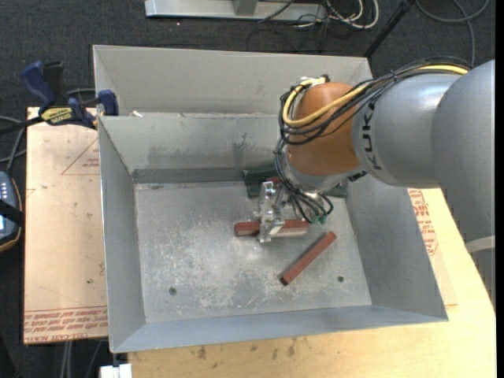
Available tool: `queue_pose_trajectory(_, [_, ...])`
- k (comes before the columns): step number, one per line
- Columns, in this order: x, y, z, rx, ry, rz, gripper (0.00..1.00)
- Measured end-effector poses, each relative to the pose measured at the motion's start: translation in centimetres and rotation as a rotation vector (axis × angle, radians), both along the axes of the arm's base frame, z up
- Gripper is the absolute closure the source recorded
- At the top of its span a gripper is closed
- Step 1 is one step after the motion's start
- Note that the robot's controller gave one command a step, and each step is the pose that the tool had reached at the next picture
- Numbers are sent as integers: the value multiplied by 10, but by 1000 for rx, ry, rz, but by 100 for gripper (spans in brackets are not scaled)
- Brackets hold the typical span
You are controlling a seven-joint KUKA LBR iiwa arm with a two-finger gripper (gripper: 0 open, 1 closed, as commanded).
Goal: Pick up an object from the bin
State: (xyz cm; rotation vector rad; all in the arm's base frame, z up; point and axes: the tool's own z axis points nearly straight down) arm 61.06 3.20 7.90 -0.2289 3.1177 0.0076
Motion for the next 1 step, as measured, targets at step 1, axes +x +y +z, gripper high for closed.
queue_pose_trajectory(1, [-31,-12,142,-5,10,32,100])
